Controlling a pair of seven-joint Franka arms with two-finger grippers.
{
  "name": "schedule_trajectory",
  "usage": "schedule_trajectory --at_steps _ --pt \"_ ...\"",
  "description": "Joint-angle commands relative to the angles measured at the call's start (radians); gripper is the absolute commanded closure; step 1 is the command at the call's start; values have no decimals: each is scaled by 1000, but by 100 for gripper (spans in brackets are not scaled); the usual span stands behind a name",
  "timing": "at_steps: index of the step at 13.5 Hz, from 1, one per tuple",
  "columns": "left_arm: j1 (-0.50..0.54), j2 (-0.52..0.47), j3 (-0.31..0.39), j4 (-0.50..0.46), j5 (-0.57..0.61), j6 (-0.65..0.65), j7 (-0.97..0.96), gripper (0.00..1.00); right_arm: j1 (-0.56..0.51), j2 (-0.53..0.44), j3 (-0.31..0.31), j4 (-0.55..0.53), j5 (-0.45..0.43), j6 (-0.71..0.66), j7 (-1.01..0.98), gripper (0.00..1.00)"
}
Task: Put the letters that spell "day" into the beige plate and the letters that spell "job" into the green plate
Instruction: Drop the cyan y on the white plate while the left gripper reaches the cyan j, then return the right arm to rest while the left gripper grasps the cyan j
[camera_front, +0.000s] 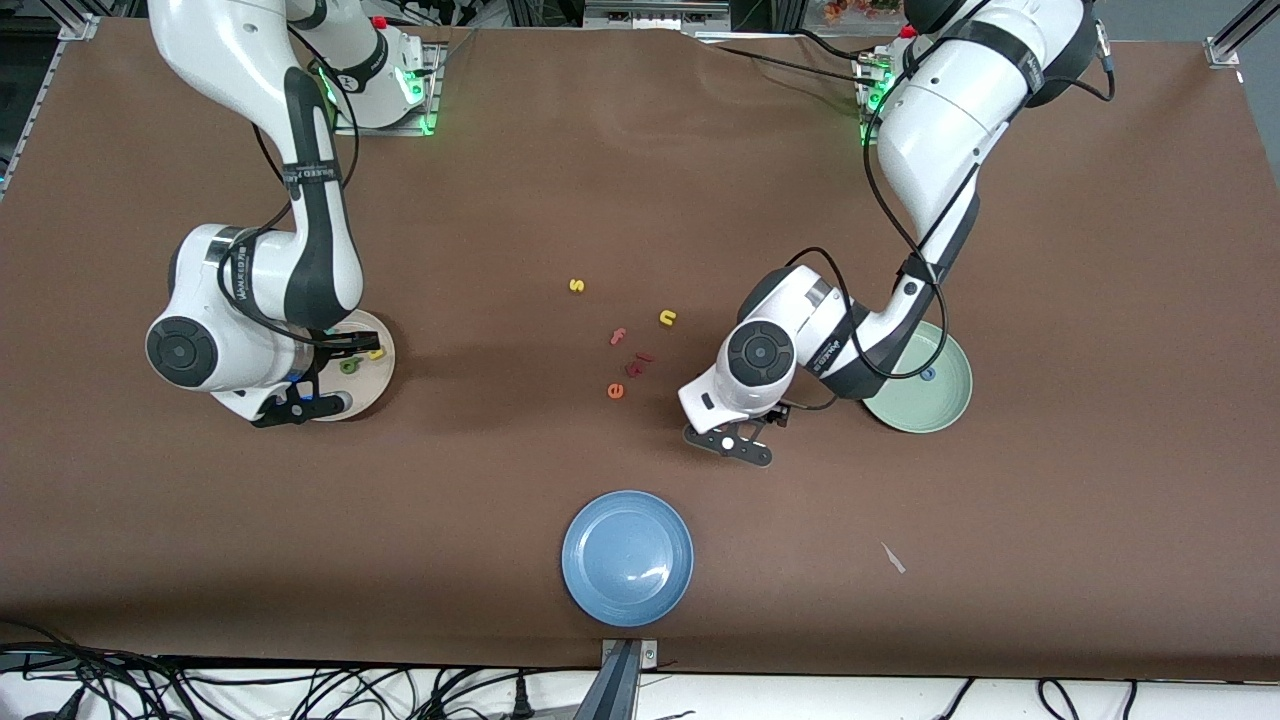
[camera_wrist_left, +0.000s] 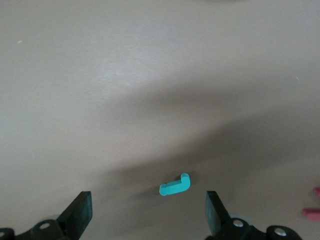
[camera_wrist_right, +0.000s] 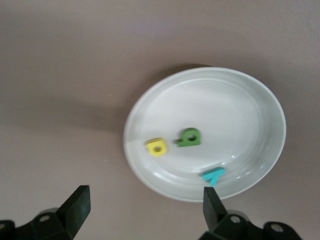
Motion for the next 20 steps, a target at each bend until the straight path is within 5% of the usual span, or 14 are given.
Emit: schedule_trajectory --at_steps 1,10,11,16,19,20 --pt "-2 -12 6 -3 14 -11 207 0 8 0 -1 84 14 -102 10 0" --pt "37 -18 1 -63 13 -27 881 6 77 -24 3 227 -77 -277 102 0" --pt "38 -18 3 -72 13 -25 928 9 54 -49 43 227 -81 -278 102 0" --pt "-11 -15 4 -88 27 -19 958 34 -220 -231 452 184 -325 -278 146 0" --pt "-11 -12 4 -86 86 9 952 39 -349 -322 606 179 -458 -309 145 0" --pt "-15 -9 4 -86 87 10 946 40 -372 -346 615 179 -481 -326 146 0"
